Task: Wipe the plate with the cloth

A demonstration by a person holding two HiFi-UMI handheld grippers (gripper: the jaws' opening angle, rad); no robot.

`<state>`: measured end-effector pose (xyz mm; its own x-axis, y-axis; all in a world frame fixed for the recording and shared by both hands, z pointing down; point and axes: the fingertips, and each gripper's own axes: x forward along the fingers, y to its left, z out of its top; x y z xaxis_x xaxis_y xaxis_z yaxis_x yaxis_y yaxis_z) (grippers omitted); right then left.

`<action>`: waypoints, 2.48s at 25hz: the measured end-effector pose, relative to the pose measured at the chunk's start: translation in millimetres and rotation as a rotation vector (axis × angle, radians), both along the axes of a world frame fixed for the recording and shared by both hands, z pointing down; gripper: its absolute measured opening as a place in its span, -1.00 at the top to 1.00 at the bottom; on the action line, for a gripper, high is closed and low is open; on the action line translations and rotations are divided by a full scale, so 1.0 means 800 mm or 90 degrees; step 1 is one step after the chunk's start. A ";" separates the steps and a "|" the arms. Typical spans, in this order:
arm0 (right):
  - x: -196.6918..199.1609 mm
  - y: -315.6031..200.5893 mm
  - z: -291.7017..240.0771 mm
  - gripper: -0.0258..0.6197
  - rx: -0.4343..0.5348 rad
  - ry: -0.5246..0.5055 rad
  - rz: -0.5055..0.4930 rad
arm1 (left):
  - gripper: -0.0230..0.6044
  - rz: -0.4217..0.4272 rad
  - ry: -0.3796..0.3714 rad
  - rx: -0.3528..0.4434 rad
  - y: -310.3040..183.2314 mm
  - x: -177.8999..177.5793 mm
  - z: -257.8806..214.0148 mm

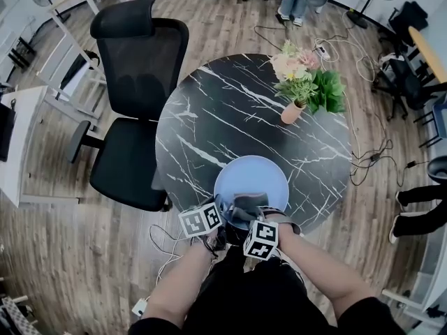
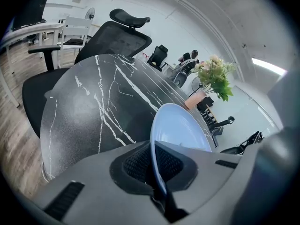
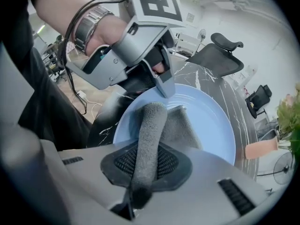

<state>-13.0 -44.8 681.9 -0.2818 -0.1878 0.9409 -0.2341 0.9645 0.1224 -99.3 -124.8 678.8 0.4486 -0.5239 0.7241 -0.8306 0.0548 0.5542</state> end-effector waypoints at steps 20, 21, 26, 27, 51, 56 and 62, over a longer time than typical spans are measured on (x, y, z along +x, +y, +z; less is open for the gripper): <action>-0.021 -0.095 -0.001 0.73 0.033 -0.040 0.109 | 0.83 0.019 -0.001 0.001 -0.002 -0.002 0.000; -0.018 -0.101 -0.001 0.73 0.033 -0.041 0.120 | 0.83 0.018 -0.001 0.000 -0.002 -0.002 0.000; 0.004 -0.132 0.001 0.73 0.040 -0.035 0.156 | 0.83 0.011 -0.007 -0.005 -0.001 -0.006 0.001; 0.009 -0.137 0.001 0.73 0.042 -0.032 0.162 | 0.83 0.011 -0.007 -0.005 -0.001 -0.006 0.001; 0.089 -0.196 -0.014 0.73 0.136 -0.015 0.338 | 0.83 0.001 -0.013 0.000 0.000 -0.006 0.001; 0.095 -0.191 -0.027 0.73 0.154 -0.027 0.353 | 0.83 0.000 -0.017 0.005 -0.001 -0.006 -0.001; 0.088 -0.174 -0.034 0.73 0.146 -0.037 0.341 | 0.83 -0.004 -0.020 0.007 0.000 -0.006 0.000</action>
